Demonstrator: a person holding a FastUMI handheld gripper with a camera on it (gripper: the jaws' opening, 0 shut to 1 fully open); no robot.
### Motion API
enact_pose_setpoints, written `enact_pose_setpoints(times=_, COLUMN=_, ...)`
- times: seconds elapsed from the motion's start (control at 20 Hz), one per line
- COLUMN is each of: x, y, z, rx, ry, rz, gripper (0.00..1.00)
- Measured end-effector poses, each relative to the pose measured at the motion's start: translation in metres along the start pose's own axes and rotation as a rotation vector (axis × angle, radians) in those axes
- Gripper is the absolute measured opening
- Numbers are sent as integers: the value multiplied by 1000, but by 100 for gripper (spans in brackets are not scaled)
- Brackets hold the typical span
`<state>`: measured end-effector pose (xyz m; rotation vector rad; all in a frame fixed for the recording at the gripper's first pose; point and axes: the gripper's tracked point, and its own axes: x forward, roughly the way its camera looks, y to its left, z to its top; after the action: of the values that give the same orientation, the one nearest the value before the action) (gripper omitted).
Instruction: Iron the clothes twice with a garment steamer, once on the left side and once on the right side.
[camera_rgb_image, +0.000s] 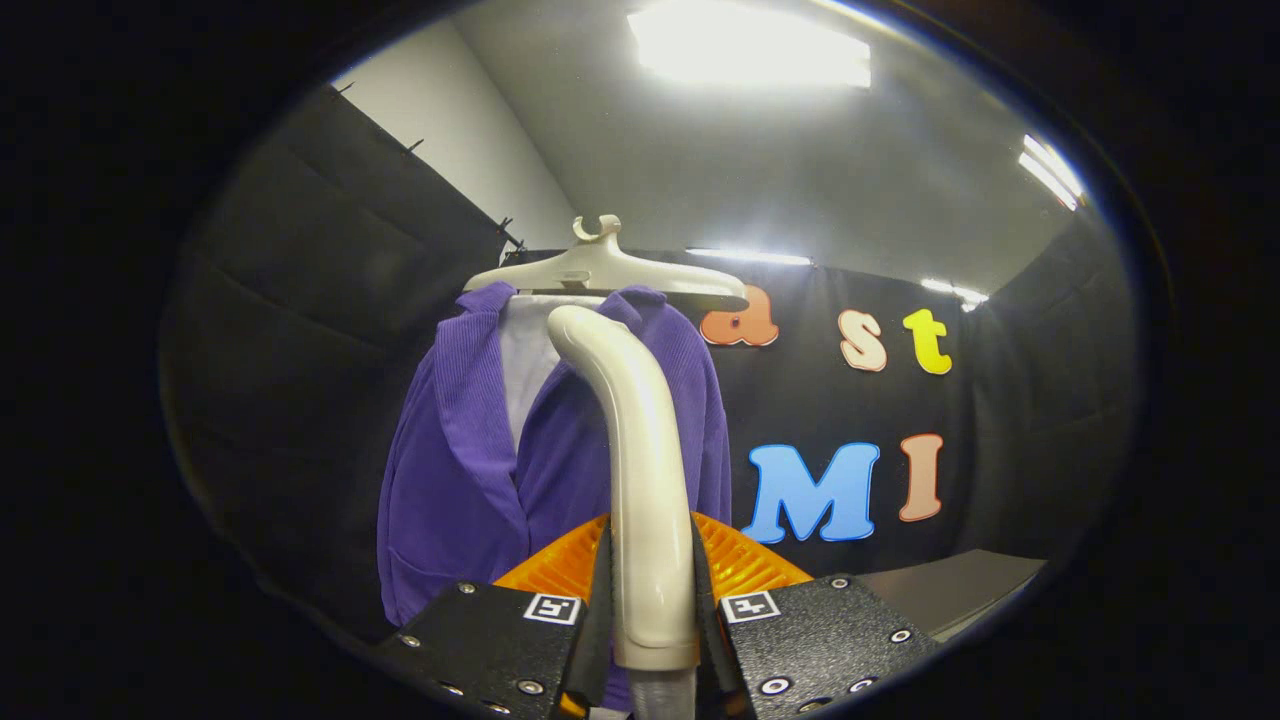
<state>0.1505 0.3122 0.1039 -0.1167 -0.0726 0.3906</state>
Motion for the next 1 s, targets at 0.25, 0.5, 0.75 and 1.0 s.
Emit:
enact_pose_setpoints(times=0.25, x=-18, y=4, z=-28, rx=3, ry=57, rz=-1, gripper=37)
enact_pose_setpoints(times=0.5, x=-40, y=6, z=-58, rx=11, ry=120, rz=-8, gripper=37)
enact_pose_setpoints(times=0.75, x=-62, y=11, z=-94, rx=37, ry=183, rz=-19, gripper=36)
enact_pose_setpoints(times=1.0, x=-82, y=16, z=-132, rx=53, ry=255, rz=-33, gripper=37)
